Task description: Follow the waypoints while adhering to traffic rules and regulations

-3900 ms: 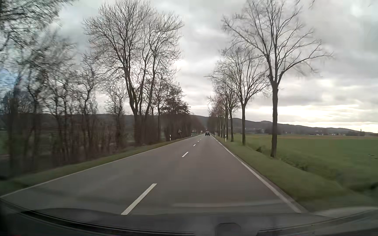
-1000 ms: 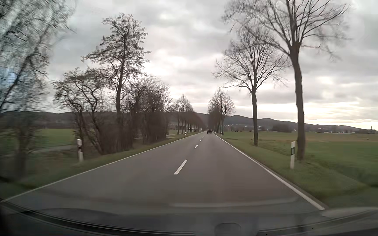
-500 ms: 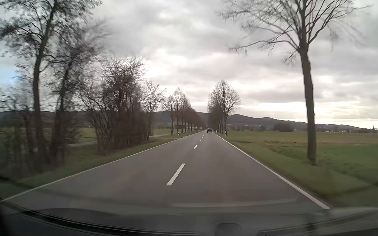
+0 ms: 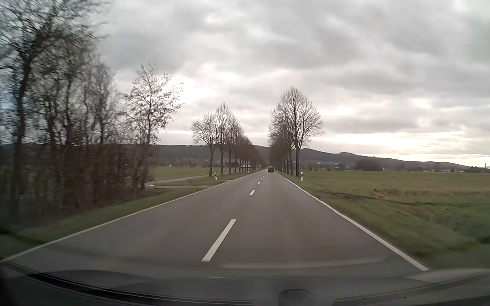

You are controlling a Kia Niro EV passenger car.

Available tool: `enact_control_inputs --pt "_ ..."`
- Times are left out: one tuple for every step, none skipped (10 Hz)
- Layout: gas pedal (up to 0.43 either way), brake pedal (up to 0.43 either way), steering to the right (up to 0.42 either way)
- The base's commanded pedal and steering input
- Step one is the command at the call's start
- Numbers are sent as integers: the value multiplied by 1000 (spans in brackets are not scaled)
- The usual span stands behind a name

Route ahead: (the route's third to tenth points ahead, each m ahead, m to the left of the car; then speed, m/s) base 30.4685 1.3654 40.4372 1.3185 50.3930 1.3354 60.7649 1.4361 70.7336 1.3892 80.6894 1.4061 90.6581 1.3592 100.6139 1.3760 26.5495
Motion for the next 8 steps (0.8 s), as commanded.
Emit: enact_control_inputs --pt "0 0 8" --pt "0 0 8" --pt "0 0 8" --pt "0 0 8" --pt "0 0 8" --pt "0 0 8" --pt "0 0 9" --pt "0 0 10"
